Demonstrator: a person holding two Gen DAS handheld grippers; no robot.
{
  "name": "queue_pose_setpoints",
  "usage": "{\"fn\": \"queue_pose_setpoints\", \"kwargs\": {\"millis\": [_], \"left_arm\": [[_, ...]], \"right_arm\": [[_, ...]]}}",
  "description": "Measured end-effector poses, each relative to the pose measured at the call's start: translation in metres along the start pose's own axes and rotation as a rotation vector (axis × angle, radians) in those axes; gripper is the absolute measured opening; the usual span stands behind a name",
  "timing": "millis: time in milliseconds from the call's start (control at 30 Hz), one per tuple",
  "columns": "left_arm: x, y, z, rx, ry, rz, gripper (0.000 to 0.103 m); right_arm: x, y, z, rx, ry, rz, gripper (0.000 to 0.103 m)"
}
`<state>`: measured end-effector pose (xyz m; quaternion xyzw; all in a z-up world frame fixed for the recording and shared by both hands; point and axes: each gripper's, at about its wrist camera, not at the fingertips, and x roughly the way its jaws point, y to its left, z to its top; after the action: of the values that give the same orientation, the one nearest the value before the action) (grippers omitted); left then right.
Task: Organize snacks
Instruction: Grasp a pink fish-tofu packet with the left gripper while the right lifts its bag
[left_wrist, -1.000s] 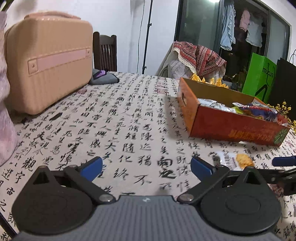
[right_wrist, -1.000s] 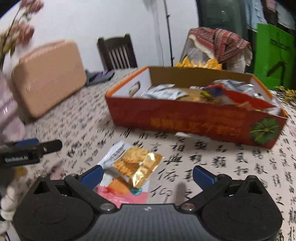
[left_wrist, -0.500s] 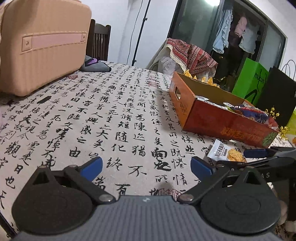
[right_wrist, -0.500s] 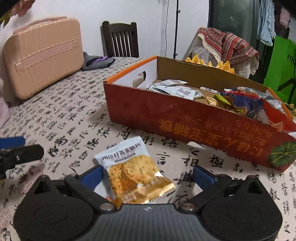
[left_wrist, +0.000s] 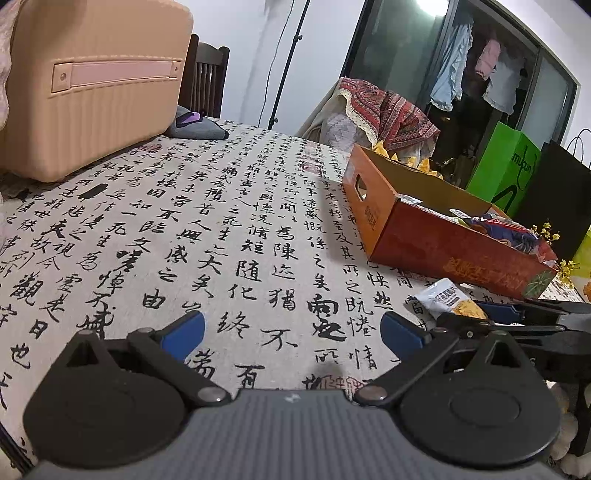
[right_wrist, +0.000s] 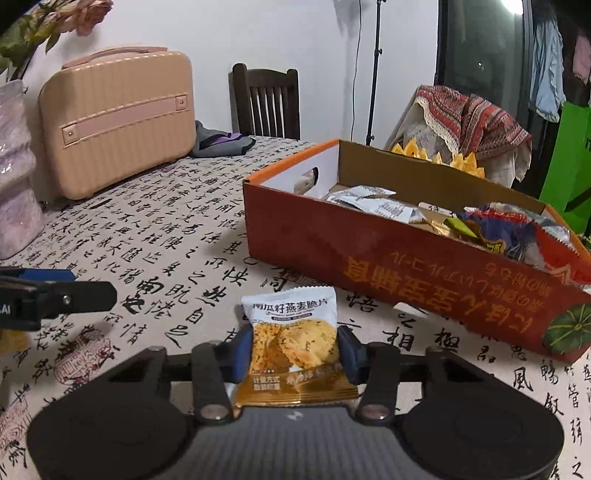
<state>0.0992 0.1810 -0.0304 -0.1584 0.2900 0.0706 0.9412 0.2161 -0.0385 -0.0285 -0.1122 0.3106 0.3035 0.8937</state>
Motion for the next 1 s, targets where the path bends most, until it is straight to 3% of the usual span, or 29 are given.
{"fn": "queue_pose_setpoints", "kwargs": {"millis": [200, 333, 467, 1000], "left_arm": [[0.002, -0.004, 0.001, 0.023, 0.016, 0.018, 0.103], [0.004, -0.014, 0.002, 0.054, 0.034, 0.075, 0.103], [0.005, -0.024, 0.003, 0.043, 0.057, 0.07, 0.103], [0.031, -0.134, -0.003, 0.105, 0.175, 0.061, 0.103]], "right_arm": [[-0.018, -0.009, 0.001, 0.04, -0.046, -0.006, 0.042], [-0.036, -0.019, -0.002, 0.065, -0.082, -0.02, 0.042], [-0.053, -0.033, -0.007, 0.091, -0.106, -0.046, 0.042], [-0.092, -0.111, -0.049, 0.273, -0.166, -0.172, 0.042]]}}
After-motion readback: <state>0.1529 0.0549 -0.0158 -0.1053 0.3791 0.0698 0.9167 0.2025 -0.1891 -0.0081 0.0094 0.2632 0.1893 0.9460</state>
